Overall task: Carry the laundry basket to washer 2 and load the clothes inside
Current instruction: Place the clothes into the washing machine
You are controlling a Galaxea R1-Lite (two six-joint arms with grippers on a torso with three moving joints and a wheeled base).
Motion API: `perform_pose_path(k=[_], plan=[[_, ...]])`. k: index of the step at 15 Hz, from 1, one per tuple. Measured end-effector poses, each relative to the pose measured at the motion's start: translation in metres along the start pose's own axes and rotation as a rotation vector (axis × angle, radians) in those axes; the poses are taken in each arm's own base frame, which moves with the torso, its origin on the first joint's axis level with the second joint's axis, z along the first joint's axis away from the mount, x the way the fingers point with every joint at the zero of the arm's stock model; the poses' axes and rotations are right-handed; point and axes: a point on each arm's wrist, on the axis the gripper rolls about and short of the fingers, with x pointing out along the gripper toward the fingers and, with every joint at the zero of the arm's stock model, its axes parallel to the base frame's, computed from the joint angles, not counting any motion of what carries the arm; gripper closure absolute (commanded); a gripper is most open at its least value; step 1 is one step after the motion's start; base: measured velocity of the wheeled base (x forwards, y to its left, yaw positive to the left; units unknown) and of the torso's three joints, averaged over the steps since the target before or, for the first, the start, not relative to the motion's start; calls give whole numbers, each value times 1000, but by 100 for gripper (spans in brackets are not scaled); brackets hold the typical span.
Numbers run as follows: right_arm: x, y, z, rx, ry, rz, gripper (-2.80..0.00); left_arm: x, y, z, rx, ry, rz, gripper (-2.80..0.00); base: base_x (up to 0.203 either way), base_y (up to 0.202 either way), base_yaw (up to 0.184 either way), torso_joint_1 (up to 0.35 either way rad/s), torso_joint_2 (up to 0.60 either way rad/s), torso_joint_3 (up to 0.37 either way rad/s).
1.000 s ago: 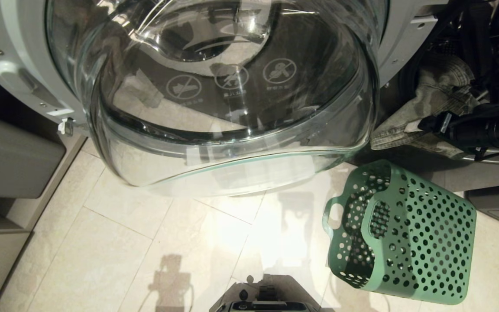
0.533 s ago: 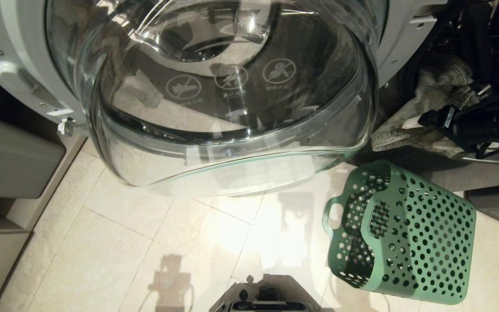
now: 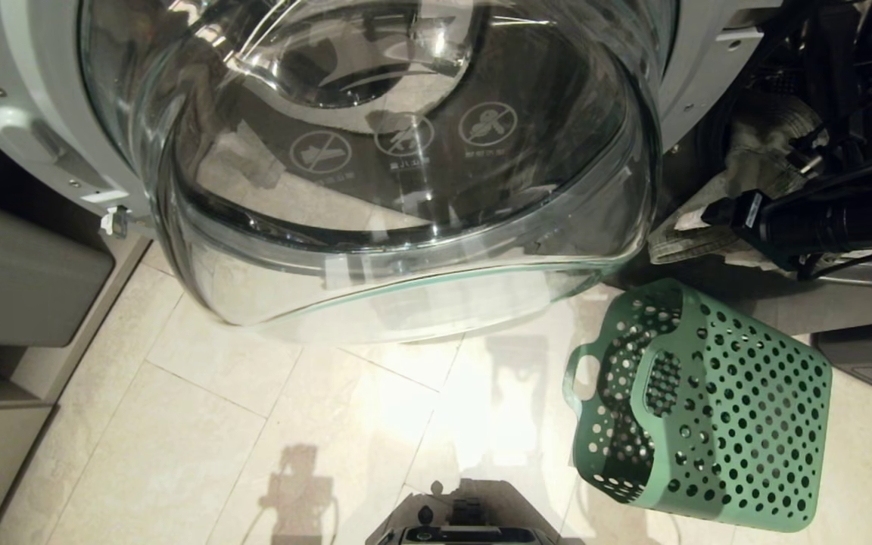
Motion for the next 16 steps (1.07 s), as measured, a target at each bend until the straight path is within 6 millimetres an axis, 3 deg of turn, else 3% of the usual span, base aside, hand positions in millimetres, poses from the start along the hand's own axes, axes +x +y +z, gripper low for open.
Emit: perform_pose_path(k=[3, 4, 16], plan=[[7, -2, 0, -1, -5, 2, -280, 0, 0, 0, 0, 0, 0, 0, 0, 0, 0, 0, 0, 0], [10, -3, 0, -2, -9, 3, 0, 0, 0, 0, 0, 0, 0, 0, 0, 0, 0, 0, 0, 0], [25, -9, 3, 15, -11, 3, 0, 0, 0, 0, 0, 0, 0, 0, 0, 0, 0, 0, 0, 0]])
